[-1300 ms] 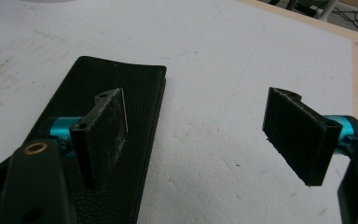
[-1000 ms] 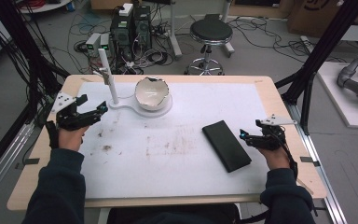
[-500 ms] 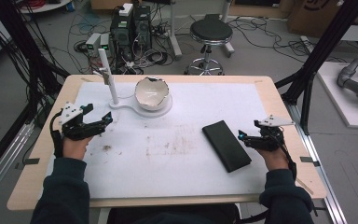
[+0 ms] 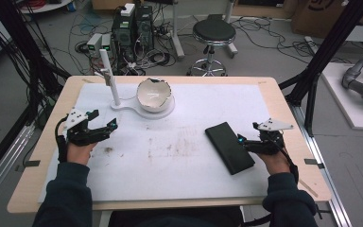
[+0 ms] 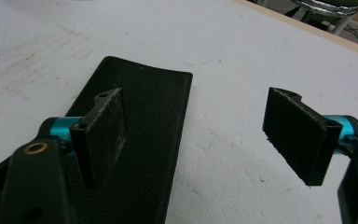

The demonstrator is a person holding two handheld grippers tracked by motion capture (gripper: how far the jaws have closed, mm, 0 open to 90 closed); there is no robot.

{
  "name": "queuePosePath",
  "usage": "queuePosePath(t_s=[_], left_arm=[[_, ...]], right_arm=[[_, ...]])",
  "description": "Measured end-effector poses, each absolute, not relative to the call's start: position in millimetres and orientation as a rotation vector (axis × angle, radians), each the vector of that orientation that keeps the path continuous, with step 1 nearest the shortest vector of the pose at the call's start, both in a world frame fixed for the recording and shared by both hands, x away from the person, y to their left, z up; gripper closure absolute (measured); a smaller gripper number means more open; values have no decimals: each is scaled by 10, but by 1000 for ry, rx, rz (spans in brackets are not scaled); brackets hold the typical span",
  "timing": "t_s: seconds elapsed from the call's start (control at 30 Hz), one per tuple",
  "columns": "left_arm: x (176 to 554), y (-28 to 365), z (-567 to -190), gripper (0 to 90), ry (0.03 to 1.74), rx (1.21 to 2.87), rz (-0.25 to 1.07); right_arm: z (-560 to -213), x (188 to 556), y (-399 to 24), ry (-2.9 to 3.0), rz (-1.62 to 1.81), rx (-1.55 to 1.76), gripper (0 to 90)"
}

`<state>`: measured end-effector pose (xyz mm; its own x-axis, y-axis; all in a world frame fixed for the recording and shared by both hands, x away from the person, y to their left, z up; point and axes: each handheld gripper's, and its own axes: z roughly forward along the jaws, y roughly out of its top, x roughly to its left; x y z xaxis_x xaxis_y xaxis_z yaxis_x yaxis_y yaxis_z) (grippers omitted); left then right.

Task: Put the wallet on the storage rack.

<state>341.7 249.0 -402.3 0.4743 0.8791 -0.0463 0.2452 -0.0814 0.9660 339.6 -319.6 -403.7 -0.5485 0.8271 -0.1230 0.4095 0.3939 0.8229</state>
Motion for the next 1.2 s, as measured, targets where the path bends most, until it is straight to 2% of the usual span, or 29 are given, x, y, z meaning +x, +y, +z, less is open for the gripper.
queuePosePath(t_s=[0.5, 0.57, 0.63, 1.0, 1.07, 1.1, 1.13, 1.17, 1.2], left_arm=[[3444, 2436, -4072, 197, 999, 1629, 679], [3446, 2433, -4073, 200, 994, 1633, 675], [3446, 2427, -4077, 200, 997, 1635, 674], [3454, 2428, -4096, 203, 1008, 1635, 664], [3454, 2427, -4098, 203, 1010, 1635, 663], [3455, 2426, -4100, 204, 1009, 1635, 661], [3455, 2424, -4101, 204, 1010, 1635, 661], [3455, 2425, -4102, 203, 1009, 1637, 661], [3455, 2424, -4104, 203, 1009, 1639, 660]], right_arm=[[-4200, 3359, -2829, 2207, 1039, 1008, 264], [-4228, 3355, -2765, 2229, 1012, 1000, 253], [-4259, 3349, -2688, 2239, 981, 1006, 202], [-4418, 3328, -2326, 2396, 798, 863, 187], [-4423, 3317, -2306, 2382, 759, 850, 247], [-4417, 3309, -2305, 2357, 728, 846, 353], [-4417, 3309, -2305, 2357, 728, 846, 353], [-4408, 3305, -2310, 2341, 707, 852, 411], [-4399, 3315, -2325, 2344, 713, 851, 420]])
